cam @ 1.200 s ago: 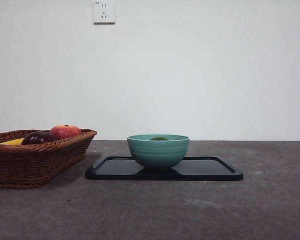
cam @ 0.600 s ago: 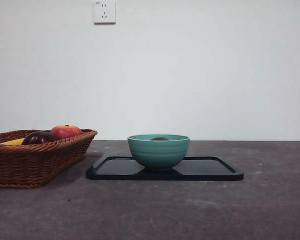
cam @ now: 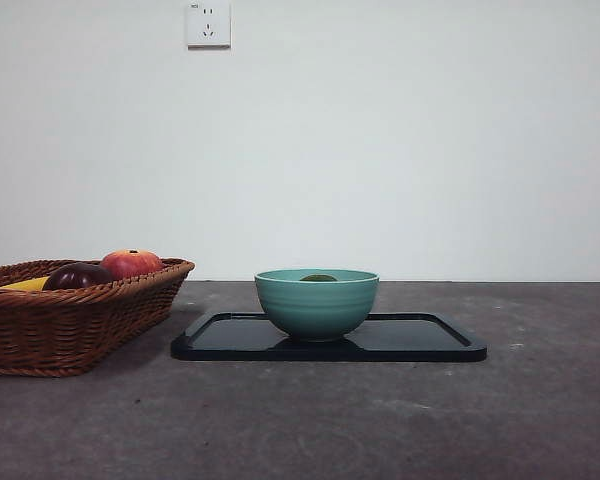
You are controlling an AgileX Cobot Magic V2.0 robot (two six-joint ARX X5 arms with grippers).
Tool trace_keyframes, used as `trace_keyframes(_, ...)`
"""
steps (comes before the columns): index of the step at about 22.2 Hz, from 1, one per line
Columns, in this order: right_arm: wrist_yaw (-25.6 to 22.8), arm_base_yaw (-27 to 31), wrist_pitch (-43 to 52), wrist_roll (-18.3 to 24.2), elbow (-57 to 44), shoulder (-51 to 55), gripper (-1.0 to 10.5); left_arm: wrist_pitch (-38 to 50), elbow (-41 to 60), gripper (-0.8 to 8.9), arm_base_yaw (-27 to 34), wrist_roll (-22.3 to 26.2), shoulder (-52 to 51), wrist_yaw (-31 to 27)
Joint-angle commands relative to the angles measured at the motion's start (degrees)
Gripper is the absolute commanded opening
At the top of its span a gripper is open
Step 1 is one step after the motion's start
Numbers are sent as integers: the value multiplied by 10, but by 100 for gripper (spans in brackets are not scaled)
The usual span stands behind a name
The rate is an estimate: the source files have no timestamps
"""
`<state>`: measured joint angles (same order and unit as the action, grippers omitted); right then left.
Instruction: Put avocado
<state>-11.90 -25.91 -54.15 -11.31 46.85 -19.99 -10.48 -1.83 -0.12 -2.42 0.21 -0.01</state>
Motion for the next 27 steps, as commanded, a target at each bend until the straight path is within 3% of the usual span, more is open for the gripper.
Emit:
trace_keyframes(1, -6, 83, 172, 72, -100, 25, 23, -3, 12, 24, 1, 6, 0, -2)
trace_keyframes(4, 35, 183, 376, 78, -255, 84, 23, -4, 12, 24, 1, 6, 0, -2)
trace_keyframes(7, 35, 248, 448, 80, -357, 140, 23, -3, 12, 24, 1, 6, 0, -2)
trace_keyframes(13, 52, 296, 451, 94, -435, 183, 23, -3, 12, 24, 1, 6, 0, -2)
trace_keyframes(19, 118, 311, 443, 125, -463, 198, 23, -3, 12, 24, 1, 6, 0, -2)
trace_keyframes(27, 124, 310, 438, 137, -462, 198, 23, -3, 12, 24, 1, 6, 0, -2)
